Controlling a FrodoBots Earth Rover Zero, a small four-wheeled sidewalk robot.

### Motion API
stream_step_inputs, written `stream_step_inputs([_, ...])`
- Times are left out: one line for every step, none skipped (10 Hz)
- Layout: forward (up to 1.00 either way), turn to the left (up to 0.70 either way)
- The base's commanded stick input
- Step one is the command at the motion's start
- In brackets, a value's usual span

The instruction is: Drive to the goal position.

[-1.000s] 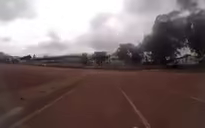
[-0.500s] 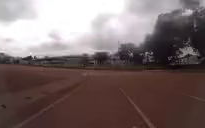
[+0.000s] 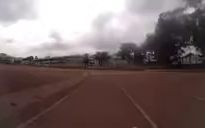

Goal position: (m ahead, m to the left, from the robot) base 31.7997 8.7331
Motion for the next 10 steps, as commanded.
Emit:
stream_step_inputs([1.00, 0.00])
stream_step_inputs([1.00, 0.00])
stream_step_inputs([1.00, 0.00])
stream_step_inputs([1.00, 0.00])
stream_step_inputs([1.00, 0.00])
stream_step_inputs([1.00, 0.00])
stream_step_inputs([1.00, 0.00])
stream_step_inputs([1.00, 0.00])
stream_step_inputs([1.00, 0.00])
stream_step_inputs([1.00, -0.07])
